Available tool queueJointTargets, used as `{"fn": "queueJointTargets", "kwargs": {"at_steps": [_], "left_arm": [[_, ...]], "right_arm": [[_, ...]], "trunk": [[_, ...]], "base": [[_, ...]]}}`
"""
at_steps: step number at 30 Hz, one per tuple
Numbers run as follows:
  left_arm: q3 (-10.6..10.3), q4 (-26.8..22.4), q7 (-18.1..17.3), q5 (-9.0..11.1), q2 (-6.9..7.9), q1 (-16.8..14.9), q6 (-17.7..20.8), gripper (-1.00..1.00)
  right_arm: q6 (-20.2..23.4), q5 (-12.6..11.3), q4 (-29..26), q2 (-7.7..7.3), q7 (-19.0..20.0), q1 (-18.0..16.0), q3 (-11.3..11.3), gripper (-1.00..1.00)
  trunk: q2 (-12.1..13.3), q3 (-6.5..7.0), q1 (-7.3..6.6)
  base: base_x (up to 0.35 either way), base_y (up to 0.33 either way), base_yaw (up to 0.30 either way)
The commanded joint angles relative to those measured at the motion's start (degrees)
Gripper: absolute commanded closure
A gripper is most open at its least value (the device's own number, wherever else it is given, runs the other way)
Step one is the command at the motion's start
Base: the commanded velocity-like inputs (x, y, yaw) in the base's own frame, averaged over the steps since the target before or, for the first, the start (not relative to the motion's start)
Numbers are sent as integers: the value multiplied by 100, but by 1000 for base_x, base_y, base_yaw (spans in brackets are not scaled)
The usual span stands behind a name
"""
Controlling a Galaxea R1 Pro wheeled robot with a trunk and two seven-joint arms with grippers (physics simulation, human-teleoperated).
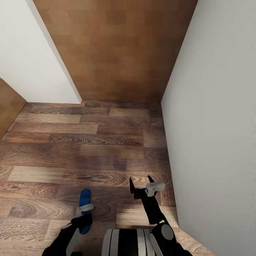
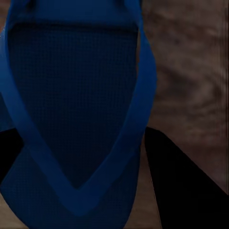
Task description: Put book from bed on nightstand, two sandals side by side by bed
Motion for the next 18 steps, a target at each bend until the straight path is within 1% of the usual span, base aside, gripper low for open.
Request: {"fn": "queueJointTargets", "kwargs": {"at_steps": [1, 4, 6, 18], "left_arm": [[35, -12, -31, 10, -7, 0, 42, 100], [35, -14, -35, 10, -7, 0, 41, 100], [35, -17, -35, 10, -6, 0, 42, 100], [35, -12, -36, 10, -6, 0, 43, 100]], "right_arm": [[-22, -43, 2, -3, -25, -3, 14, -100], [-22, -43, 2, -3, -25, -3, 14, -100], [-22, -43, 2, -3, -25, -3, 14, -100], [-22, -43, 2, -3, -25, -3, 14, -100]], "trunk": [[0, 20, -3], [4, 86, -11], [4, 86, -11], [20, 352, -42]], "base": [[0, 0, 0], [0, 0, 0], [0, 0, 0], [0, 0, 0]]}}
